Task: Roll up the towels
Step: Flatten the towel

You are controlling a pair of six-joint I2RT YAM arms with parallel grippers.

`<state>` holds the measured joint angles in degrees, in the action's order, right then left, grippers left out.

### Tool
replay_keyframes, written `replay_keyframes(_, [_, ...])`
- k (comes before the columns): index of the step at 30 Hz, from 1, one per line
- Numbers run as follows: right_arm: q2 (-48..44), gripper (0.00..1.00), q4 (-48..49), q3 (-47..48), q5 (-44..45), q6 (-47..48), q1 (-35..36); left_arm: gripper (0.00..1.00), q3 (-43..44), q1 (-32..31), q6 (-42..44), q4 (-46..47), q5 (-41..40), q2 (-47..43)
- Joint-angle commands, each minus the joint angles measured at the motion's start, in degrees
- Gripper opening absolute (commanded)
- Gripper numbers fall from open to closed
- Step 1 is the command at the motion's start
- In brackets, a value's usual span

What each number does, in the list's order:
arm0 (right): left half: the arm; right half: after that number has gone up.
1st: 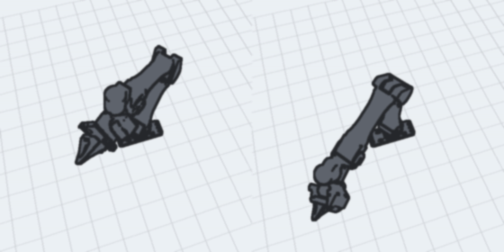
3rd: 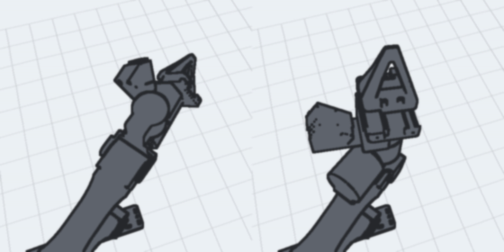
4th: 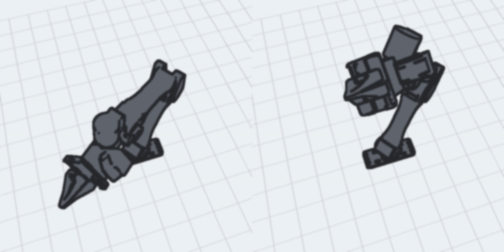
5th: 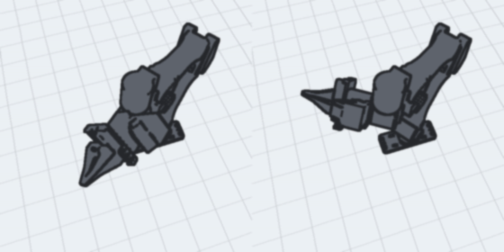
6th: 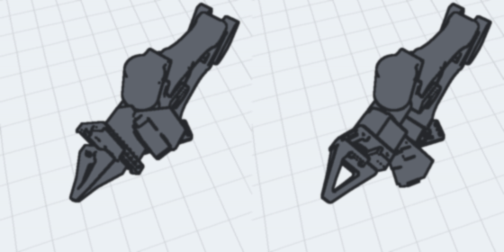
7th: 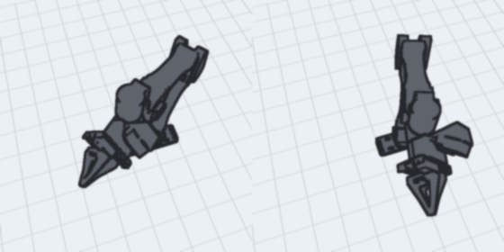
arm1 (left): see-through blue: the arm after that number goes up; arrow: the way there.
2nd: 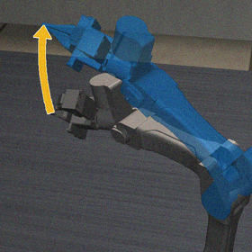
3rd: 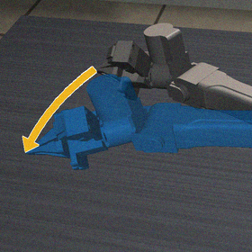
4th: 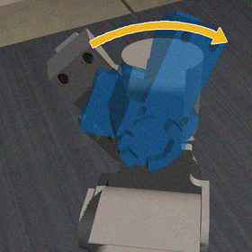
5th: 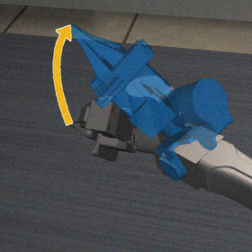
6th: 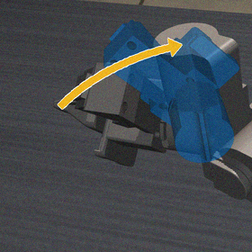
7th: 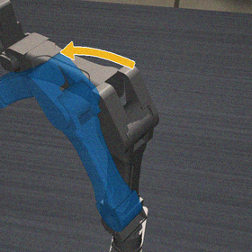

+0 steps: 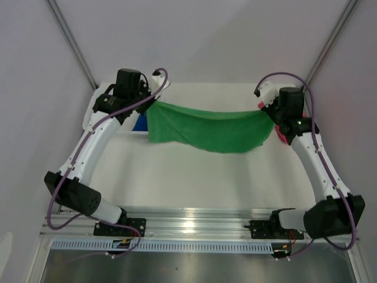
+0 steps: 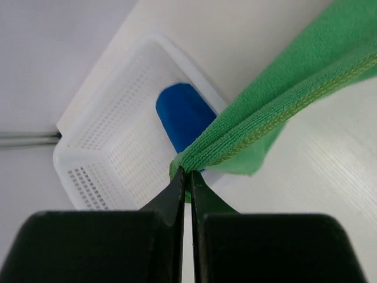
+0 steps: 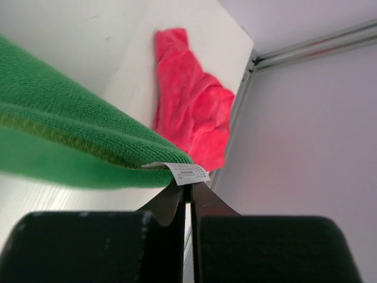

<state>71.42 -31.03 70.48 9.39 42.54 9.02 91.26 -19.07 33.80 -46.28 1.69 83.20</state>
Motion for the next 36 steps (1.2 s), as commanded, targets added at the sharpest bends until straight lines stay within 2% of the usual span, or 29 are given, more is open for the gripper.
replay_keyframes(1, [9.58,0.00,7.99,6.67,0.73,0.09,-3.56,0.01,7.68,0.70,-2.16,1.01,-0.89,5.91])
replay_keyframes(6, [20.76,0.00,8.71,24.95,6.33,2.28,-4.89,0.01,13.14,0.79,-2.07,3.92,-4.15,10.75])
replay_keyframes(9, [23.85,0.00,7.83,30.93,7.31,3.16,-5.67,0.01,16.13,0.88,-2.34,4.36,-4.16,12.51])
replay_keyframes(11, [22.72,0.00,8.08,30.08,7.31,4.03,-6.03,0.01,15.88,0.88,-2.34,4.53,-3.89,12.78])
replay_keyframes(14, [17.72,0.00,8.78,22.63,5.47,3.86,-6.03,0.01,12.64,0.88,-2.25,3.74,-0.05,11.55])
replay_keyframes(16, [14.47,0.00,8.62,14.10,2.15,2.99,-6.11,0.01,10.35,0.79,-1.81,3.39,3.12,9.97])
replay_keyframes(20, [7.00,0.00,1.70,1.35,-4.35,2.72,-5.59,0.00,-0.37,0.26,0.99,1.55,8.58,5.06])
replay_keyframes(23, [1.20,0.00,-5.33,-8.66,-11.37,7.18,-3.76,0.01,-9.86,0.17,3.98,0.58,11.83,1.80])
replay_keyframes(24, [-1.60,0.00,-6.14,-11.47,-11.67,9.20,-2.96,0.01,-15.71,0.09,4.60,0.58,13.76,-0.47])
replay_keyframes(26, [-3.30,0.00,-9.47,-16.66,-11.85,9.23,-2.08,0.01,-19.00,-0.18,7.22,-1.52,15.70,-2.16])
replay_keyframes(30, [-6.19,0.00,-16.69,-20.90,-18.06,10.18,-1.20,0.01,-29.53,-1.05,12.07,-6.44,17.91,-5.32])
replay_keyframes(36, [-8.31,0.00,-25.92,-25.74,-19.32,12.03,2.31,0.01,-35.89,-1.23,16.55,-15.14,16.59,-7.43])
